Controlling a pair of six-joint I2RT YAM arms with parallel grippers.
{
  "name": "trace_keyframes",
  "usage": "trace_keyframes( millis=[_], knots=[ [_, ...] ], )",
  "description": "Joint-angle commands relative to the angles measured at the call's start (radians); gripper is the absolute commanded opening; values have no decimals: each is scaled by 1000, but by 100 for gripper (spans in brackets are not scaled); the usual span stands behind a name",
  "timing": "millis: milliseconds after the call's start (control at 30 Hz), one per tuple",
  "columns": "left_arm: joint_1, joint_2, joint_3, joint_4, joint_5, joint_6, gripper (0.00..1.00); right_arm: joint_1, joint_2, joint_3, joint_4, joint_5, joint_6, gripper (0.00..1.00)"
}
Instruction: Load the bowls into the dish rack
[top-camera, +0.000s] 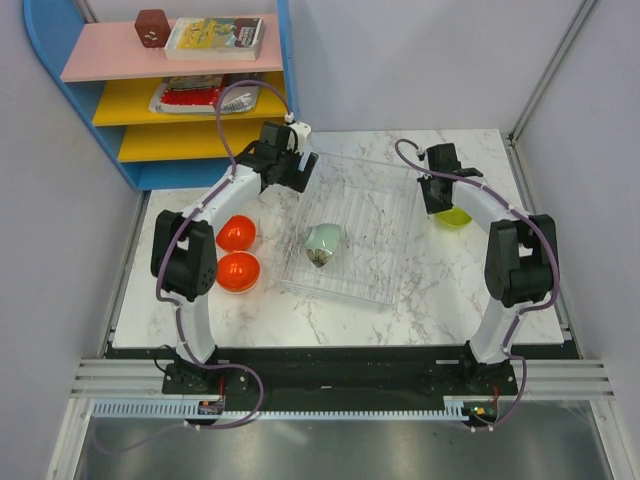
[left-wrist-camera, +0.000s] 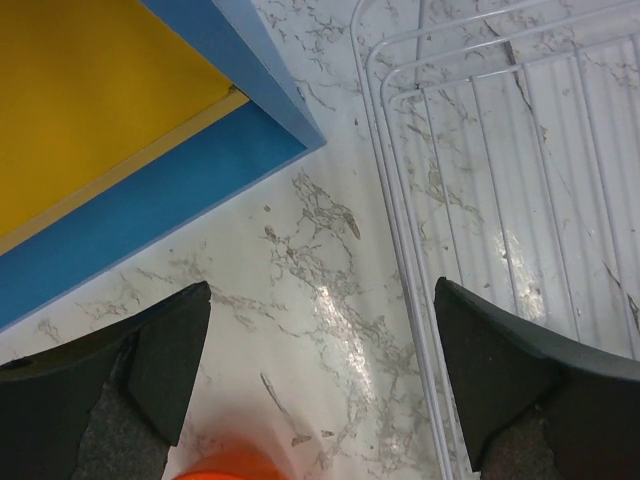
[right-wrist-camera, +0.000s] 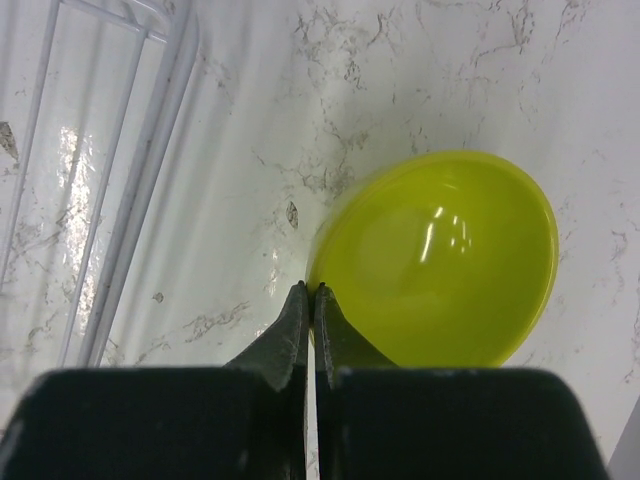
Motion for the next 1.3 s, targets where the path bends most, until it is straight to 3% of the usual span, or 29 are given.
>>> trace_keyframes(
  millis=[0,300,733,1267],
  knots=[
    [-1,67,89,-2,-60,33,100,3,-87,33,-16,-18,25,0],
    [-8,150,193,-1,-99,26,100,3,-119,7,-25,-54,34,0],
    [-11,216,218,1,-338,47,100,3,-200,1,-36,-121,40,0],
    [61,266,287,-27,-387,49,100,3,-384,16,-113,-186,56,0]
  ],
)
